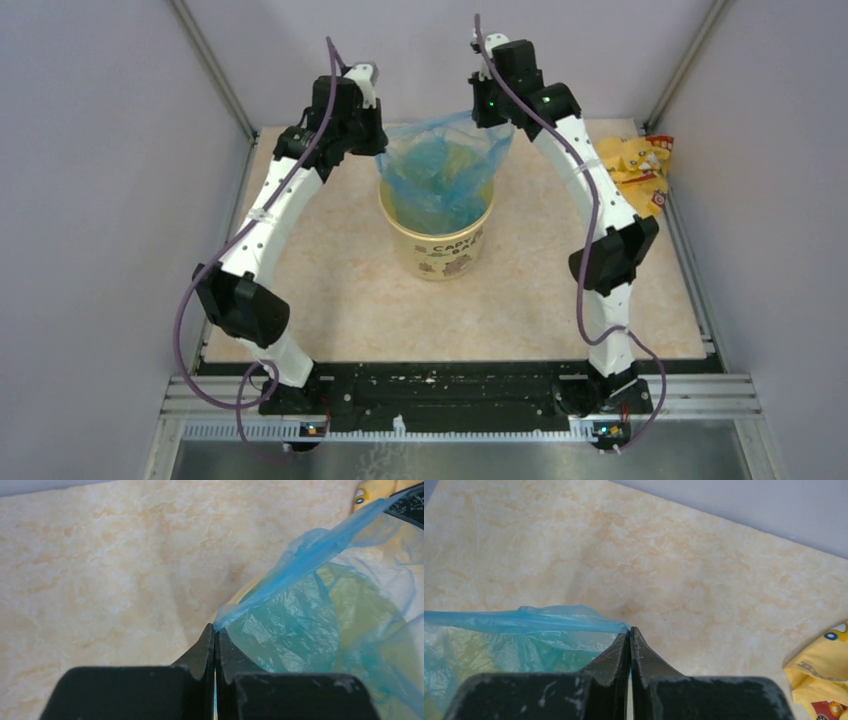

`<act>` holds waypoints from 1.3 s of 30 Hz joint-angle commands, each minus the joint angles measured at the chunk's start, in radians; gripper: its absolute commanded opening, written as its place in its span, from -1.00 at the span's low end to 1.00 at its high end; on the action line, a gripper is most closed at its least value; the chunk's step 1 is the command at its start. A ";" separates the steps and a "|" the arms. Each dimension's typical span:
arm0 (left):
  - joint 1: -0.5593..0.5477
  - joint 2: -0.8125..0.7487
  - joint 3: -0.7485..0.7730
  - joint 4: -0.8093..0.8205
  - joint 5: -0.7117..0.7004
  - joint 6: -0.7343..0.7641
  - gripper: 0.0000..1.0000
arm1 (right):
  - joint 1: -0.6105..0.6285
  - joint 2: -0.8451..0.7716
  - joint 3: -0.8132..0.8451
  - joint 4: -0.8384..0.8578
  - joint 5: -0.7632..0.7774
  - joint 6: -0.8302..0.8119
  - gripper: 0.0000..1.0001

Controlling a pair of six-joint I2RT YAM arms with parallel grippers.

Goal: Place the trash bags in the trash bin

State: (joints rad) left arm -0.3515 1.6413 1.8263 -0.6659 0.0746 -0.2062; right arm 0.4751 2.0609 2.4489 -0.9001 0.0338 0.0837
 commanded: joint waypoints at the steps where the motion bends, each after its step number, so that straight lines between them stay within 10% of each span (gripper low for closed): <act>1: 0.044 0.025 -0.015 -0.016 -0.029 0.001 -1.00 | -0.008 0.055 0.040 0.034 -0.031 0.028 -1.00; 13: 0.117 0.025 -0.149 -0.013 0.061 -0.007 -1.00 | -0.040 0.084 0.000 -0.010 -0.032 0.080 -0.82; 25: 0.129 -0.022 -0.227 -0.017 0.151 -0.012 -0.99 | -0.042 -0.033 0.025 -0.113 -0.030 0.098 0.40; 39: 0.129 -0.082 -0.322 0.011 0.239 -0.025 -0.94 | 0.100 -0.391 -0.294 -0.127 0.091 0.151 0.53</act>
State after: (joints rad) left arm -0.2249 1.6077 1.5238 -0.6960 0.2729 -0.2184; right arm 0.5163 1.7447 2.2436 -1.0386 0.0608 0.2031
